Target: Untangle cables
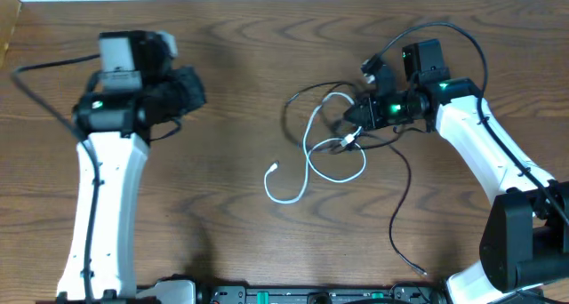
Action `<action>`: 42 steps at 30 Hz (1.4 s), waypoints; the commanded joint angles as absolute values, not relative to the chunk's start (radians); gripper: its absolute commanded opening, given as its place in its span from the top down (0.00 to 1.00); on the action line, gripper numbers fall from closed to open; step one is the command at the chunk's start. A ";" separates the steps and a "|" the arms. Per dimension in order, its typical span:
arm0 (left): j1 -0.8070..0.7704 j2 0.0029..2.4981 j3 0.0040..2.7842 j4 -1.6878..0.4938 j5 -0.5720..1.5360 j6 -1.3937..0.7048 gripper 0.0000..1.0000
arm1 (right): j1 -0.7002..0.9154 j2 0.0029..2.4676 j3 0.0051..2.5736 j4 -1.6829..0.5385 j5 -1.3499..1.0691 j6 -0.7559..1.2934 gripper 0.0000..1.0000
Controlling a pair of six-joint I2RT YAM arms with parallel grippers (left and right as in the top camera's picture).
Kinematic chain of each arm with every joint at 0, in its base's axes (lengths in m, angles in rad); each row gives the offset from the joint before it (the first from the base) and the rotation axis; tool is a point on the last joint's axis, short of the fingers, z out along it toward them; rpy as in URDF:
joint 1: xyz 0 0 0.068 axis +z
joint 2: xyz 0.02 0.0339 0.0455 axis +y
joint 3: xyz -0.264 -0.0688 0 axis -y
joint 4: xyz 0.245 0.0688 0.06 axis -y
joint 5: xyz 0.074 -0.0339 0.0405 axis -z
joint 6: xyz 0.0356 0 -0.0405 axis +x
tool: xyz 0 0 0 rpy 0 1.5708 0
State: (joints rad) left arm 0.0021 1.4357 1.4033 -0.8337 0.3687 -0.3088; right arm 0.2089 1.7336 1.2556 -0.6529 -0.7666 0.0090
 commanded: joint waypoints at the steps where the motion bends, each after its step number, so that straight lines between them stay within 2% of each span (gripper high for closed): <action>1: -0.084 1.495 1.422 -0.840 0.472 -0.289 0.83 | 0.209 1.712 1.254 -0.650 -0.958 -0.091 0.99; 3: -0.126 1.527 1.422 -0.840 0.483 -0.289 0.75 | 0.209 1.712 1.254 -0.647 -0.978 -0.103 0.99; 8: -0.232 1.613 1.422 -0.834 0.490 -0.284 0.73 | 0.209 1.712 1.254 -0.646 -0.979 -0.103 0.99; 11: -0.307 1.663 1.422 -0.806 0.490 -0.238 0.64 | 0.210 1.712 1.254 -0.643 -1.014 -0.103 0.99; 16: -0.397 1.698 1.422 -0.727 0.489 -0.139 0.56 | 0.210 1.712 1.254 -0.638 -1.053 -0.103 0.99; 22: -0.438 1.715 1.422 -0.603 0.486 -0.074 0.53 | 0.211 1.712 1.254 -0.636 -1.180 -0.141 0.99; 29: -0.438 1.720 1.412 -0.583 0.345 0.002 0.53 | 0.211 1.712 1.254 -0.635 -1.249 -0.140 0.99; 42: -0.441 1.726 1.411 -0.534 0.339 0.015 0.53 | 0.211 1.712 1.254 -0.634 -1.409 -0.135 0.99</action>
